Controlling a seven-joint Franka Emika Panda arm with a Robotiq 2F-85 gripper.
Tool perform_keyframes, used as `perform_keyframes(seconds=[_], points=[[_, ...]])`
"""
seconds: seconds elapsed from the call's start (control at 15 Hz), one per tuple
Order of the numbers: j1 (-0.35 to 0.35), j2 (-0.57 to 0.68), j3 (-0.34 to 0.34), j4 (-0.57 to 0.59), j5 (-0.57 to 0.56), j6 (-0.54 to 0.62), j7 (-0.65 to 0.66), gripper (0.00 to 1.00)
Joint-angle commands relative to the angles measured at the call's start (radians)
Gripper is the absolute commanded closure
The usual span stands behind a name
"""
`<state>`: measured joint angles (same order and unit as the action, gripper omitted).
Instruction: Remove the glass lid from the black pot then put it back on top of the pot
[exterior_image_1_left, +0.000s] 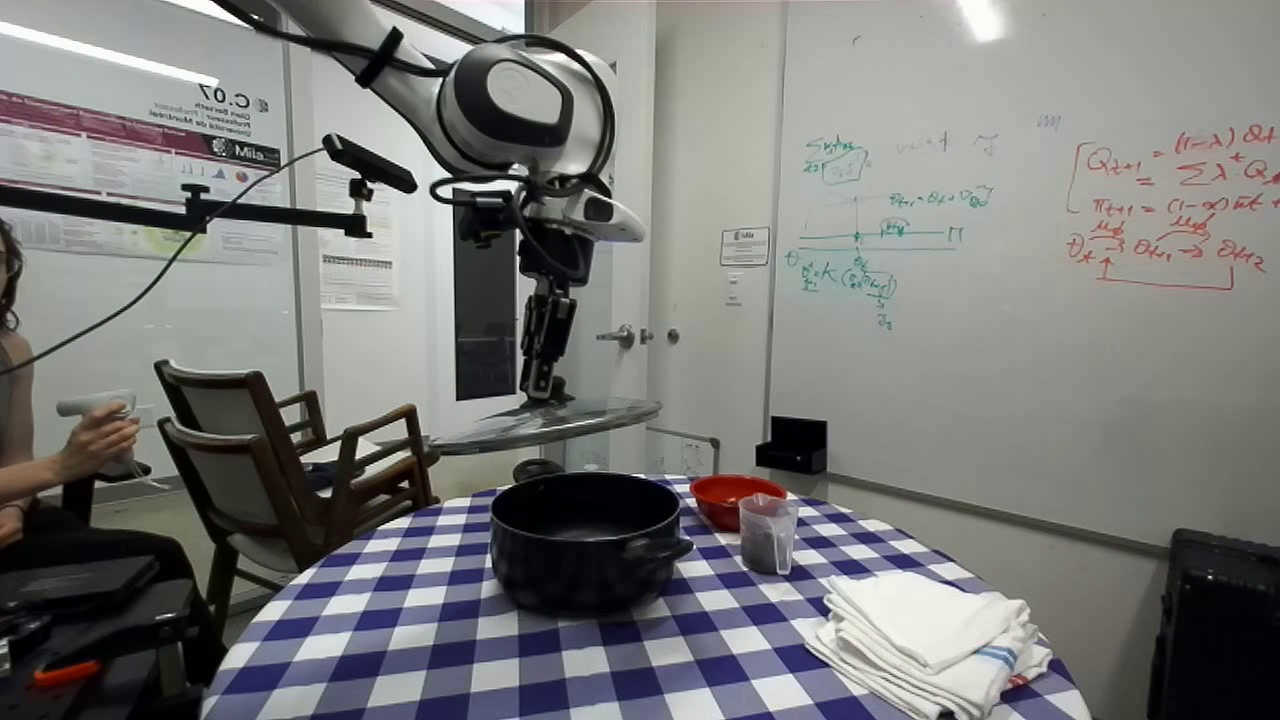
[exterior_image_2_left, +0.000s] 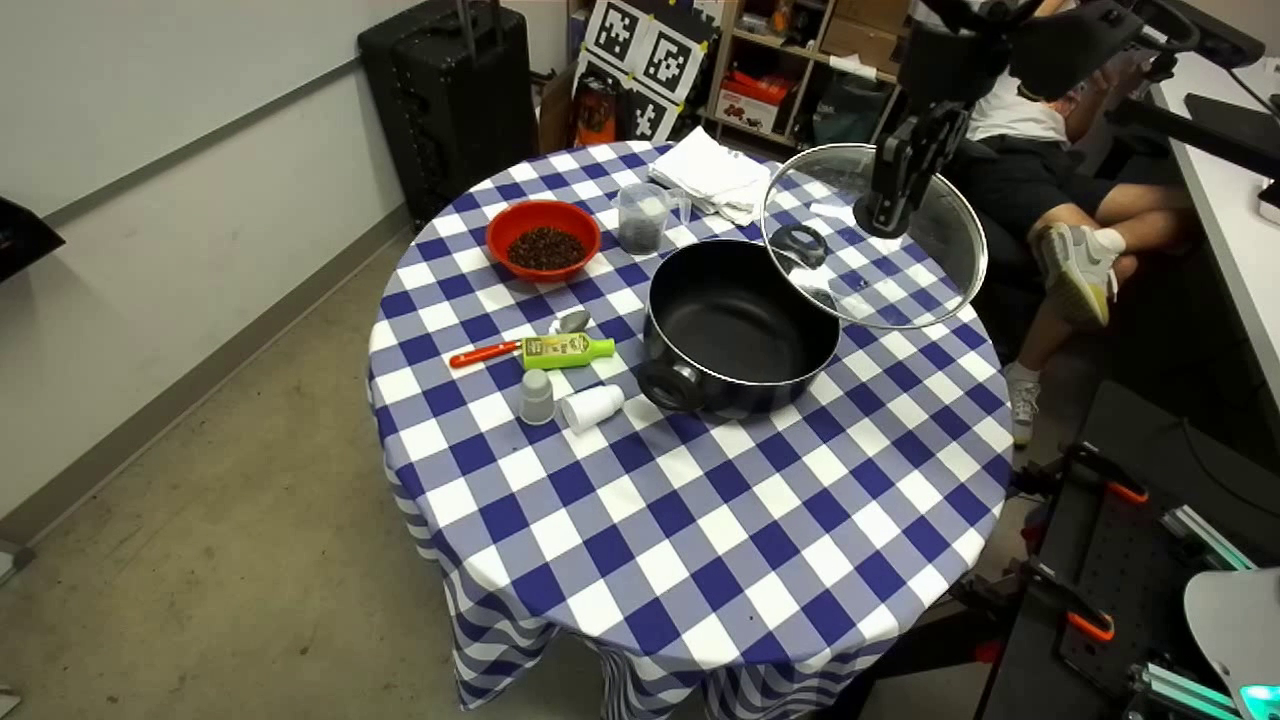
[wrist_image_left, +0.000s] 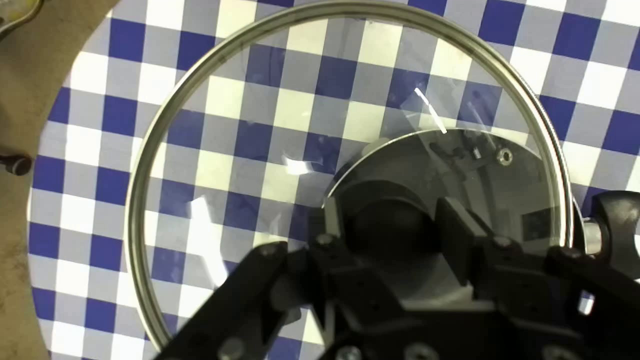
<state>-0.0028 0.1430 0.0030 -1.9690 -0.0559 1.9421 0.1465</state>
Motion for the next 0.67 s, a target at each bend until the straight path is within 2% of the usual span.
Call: perform_keyframes(seconds=[0.0, 0.6], points=[[0.017, 0.102, 0.01, 0.131, -0.009, -0.028, -0.056, 0.76], [0.045, 0.248, 0.037, 0.269, 0.008, -0.016, -0.126, 0.76]])
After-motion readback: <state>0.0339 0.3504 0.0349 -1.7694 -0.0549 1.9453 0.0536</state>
